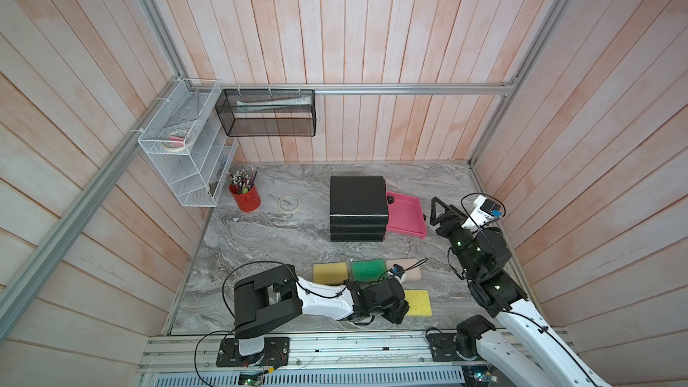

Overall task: Take the sponge out of the drawer
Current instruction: Place the sponge at the center of the board.

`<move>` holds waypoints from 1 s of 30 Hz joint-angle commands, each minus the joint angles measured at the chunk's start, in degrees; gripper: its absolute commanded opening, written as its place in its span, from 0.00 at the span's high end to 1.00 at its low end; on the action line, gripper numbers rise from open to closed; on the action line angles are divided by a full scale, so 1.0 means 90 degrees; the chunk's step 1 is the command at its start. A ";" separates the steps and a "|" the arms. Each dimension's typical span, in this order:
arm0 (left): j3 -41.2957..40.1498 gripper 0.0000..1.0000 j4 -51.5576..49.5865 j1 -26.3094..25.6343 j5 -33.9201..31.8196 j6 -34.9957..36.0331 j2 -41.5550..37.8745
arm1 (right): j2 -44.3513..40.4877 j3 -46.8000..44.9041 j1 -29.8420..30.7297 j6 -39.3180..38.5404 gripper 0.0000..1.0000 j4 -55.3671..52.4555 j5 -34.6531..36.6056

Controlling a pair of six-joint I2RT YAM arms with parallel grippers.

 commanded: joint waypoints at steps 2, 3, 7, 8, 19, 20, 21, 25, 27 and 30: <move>-0.0124 0.29 -0.0951 -0.0002 -0.0287 0.0030 0.0029 | 0.0016 -0.0054 -0.0046 0.0056 0.21 0.0098 -0.0042; -0.0127 0.29 -0.0966 -0.0002 -0.0307 0.0029 0.0017 | 0.0019 -0.0052 -0.0040 0.0061 0.21 0.0102 -0.0038; -0.0139 0.30 -0.0965 -0.0022 -0.0337 0.0030 -0.0025 | 0.0038 -0.0053 -0.0055 0.0080 0.21 0.0099 -0.0033; -0.0131 0.30 -0.0975 -0.0022 -0.0337 0.0037 -0.0020 | 0.0038 -0.0051 -0.0051 0.0081 0.21 0.0098 -0.0017; -0.0593 0.29 -0.0431 -0.0032 -0.0365 0.0497 -0.1445 | 0.0220 0.0065 -0.0118 -0.0072 0.20 -0.0057 -0.0040; -0.0672 0.27 -0.0378 -0.0024 -0.0417 0.0571 -0.1731 | 0.0291 0.0106 -0.0128 -0.0107 0.20 -0.0099 -0.0055; -0.0764 0.26 -0.0299 -0.0016 -0.0484 0.0685 -0.2079 | 0.0389 0.0156 -0.0149 -0.0145 0.20 -0.0142 -0.0059; -0.1154 0.14 -0.0146 0.0209 -0.0689 0.1004 -0.3373 | 0.0917 0.0346 -0.0292 -0.0307 0.19 -0.0217 -0.0239; -0.1330 0.10 -0.0126 0.0481 -0.0699 0.1098 -0.3901 | 0.1222 0.0400 -0.0412 -0.0339 0.19 -0.0168 -0.0417; -0.1608 0.01 -0.0145 0.0986 -0.0752 0.1146 -0.4548 | 0.1707 0.0476 -0.0706 -0.0385 0.19 -0.0095 -0.0725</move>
